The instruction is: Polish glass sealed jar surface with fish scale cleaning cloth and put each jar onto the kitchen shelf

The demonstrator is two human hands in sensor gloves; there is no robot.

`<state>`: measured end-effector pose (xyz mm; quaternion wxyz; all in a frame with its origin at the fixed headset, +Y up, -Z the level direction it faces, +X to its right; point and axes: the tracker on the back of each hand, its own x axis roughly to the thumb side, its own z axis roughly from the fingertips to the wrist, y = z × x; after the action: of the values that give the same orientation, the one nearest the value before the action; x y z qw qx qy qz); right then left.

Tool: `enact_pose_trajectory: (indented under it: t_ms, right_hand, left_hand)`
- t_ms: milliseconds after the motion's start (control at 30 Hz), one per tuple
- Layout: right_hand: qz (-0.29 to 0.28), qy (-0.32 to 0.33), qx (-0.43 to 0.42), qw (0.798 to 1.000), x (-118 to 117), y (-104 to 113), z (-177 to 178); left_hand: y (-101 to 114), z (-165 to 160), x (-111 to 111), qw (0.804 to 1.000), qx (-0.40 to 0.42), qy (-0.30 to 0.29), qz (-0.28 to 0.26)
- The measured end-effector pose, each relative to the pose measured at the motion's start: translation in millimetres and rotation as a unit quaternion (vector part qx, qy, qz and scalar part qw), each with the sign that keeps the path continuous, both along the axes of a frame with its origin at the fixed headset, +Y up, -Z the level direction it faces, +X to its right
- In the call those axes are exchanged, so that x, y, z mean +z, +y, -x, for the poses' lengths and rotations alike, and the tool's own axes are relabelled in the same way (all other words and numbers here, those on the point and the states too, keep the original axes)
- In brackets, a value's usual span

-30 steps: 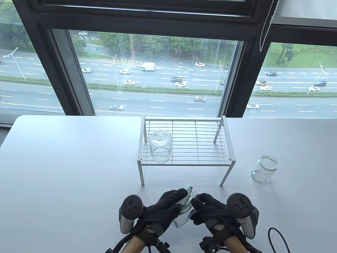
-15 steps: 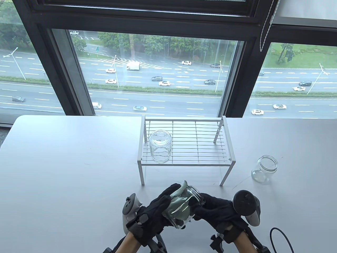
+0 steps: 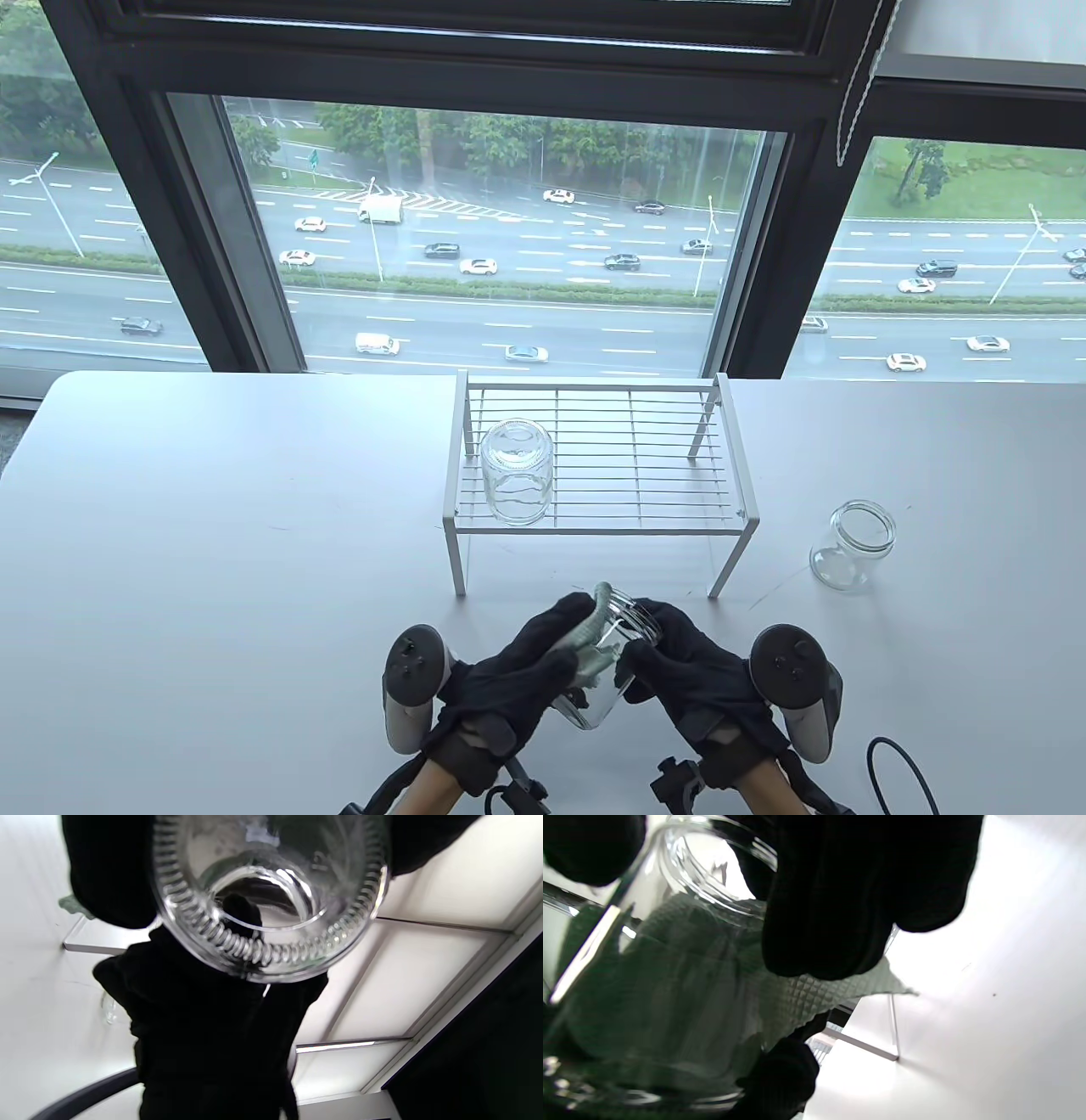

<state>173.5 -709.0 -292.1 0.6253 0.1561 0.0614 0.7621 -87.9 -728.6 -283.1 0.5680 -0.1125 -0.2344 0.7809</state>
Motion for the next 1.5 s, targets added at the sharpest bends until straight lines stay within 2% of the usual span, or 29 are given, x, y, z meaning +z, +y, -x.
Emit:
enact_pose_trajectory:
  t_ms: [33, 100, 167, 233, 267, 333, 433, 500, 533, 567, 667, 733, 833, 933, 1033, 1100, 1133, 1200, 1233, 1300, 1367, 1400, 1433, 1467, 1500]
  right_hand:
    - [0.011, 0.040, -0.056, 0.998, -1.6, 0.2, 2.8]
    - [0.004, 0.084, -0.078, 0.993, -3.2, 3.9, 4.4]
    - [-0.037, 0.096, -0.020, 0.995, -3.6, 8.8, 2.9]
    - [-0.110, 0.065, 0.101, 0.987, -0.8, 13.9, 0.3]
    - [-0.142, 0.047, 0.156, 0.976, 0.2, 14.5, -0.5]
    - [-0.155, 0.053, 0.175, 0.971, 0.5, 14.4, 0.0]
    - [-0.121, 0.003, 0.134, 0.984, 0.2, 7.8, 0.1]
    - [-0.070, -0.072, 0.127, 0.987, 4.4, 2.3, 0.9]
    - [-0.062, -0.091, 0.118, 0.987, 5.3, 0.9, 1.1]
    - [-0.039, -0.096, 0.113, 0.988, 5.5, -0.6, 0.3]
    - [0.021, -0.111, 0.087, 0.990, 5.1, -4.4, -4.4]
    - [0.090, -0.115, 0.055, 0.988, 5.0, -8.7, -8.1]
    - [0.171, -0.095, 0.011, 0.981, 5.2, -16.4, -10.7]
    - [0.199, -0.056, -0.007, 0.978, 5.1, -17.9, -9.7]
    - [0.172, -0.029, 0.003, 0.985, 3.7, -12.8, -7.6]
    - [0.158, 0.018, -0.003, 0.987, 3.2, -9.3, -3.4]
    - [0.155, 0.039, -0.006, 0.987, 3.5, -7.7, -0.9]
    - [0.138, 0.075, -0.004, 0.988, 5.9, -1.5, 5.3]
    - [0.125, 0.073, 0.000, 0.990, 7.0, 1.7, 6.2]
    - [0.083, 0.042, 0.032, 0.995, 10.7, 11.4, 6.2]
    - [0.008, 0.000, 0.121, 0.993, 14.9, 22.8, 4.3]
    - [-0.051, -0.019, 0.184, 0.981, 17.8, 29.6, 2.6]
    - [-0.117, -0.061, 0.249, 0.960, 21.6, 37.2, 0.9]
    - [-0.146, -0.077, 0.273, 0.948, 23.8, 40.1, 0.8]
    - [-0.210, -0.091, 0.306, 0.924, 28.3, 44.5, 2.2]
  left_hand:
    - [-3.2, -1.8, 0.3, 0.995, 0.081, -0.033, 0.050]
    - [-6.5, -2.3, -0.1, 0.987, 0.120, -0.073, 0.076]
    - [-8.9, -1.1, -2.2, 0.987, 0.104, -0.101, 0.073]
    - [-10.1, 2.0, -3.3, 0.989, 0.067, -0.114, 0.070]
    - [-9.3, 3.9, -3.6, 0.991, 0.047, -0.106, 0.063]
    - [-5.5, 6.6, -4.2, 0.995, 0.008, -0.090, 0.048]
    - [3.6, 10.2, -3.1, 0.997, -0.049, -0.056, 0.002]
    - [11.9, 10.8, 0.0, 0.991, -0.112, 0.013, -0.069]
    - [14.4, 10.3, 1.0, 0.986, -0.131, 0.038, -0.097]
    - [19.0, 9.0, 3.5, 0.978, -0.155, 0.063, -0.128]
    - [27.6, 5.2, 9.1, 0.965, -0.179, 0.080, -0.176]
    - [33.2, 2.9, 12.3, 0.948, -0.194, 0.107, -0.229]
    - [37.0, -2.4, 16.8, 0.931, -0.210, 0.112, -0.278]
    - [40.9, -7.3, 21.8, 0.912, -0.248, 0.114, -0.305]
    - [45.7, -7.7, 26.6, 0.881, -0.303, 0.143, -0.334]
    - [48.6, -1.8, 27.8, 0.878, -0.290, 0.195, -0.327]
    - [48.3, 2.2, 27.7, 0.882, -0.274, 0.220, -0.314]
    - [46.8, 9.5, 23.8, 0.911, -0.216, 0.222, -0.273]
    - [46.2, 11.4, 23.1, 0.917, -0.204, 0.222, -0.260]
    - [45.7, 14.1, 21.1, 0.922, -0.196, 0.228, -0.244]
    - [44.0, 15.3, 20.5, 0.927, -0.198, 0.224, -0.225]
    - [42.4, 15.9, 19.6, 0.930, -0.197, 0.225, -0.215]
    - [40.5, 15.8, 19.0, 0.932, -0.198, 0.224, -0.206]
    - [39.6, 16.0, 18.7, 0.931, -0.202, 0.227, -0.204]
    - [38.5, 15.6, 18.4, 0.928, -0.212, 0.230, -0.203]
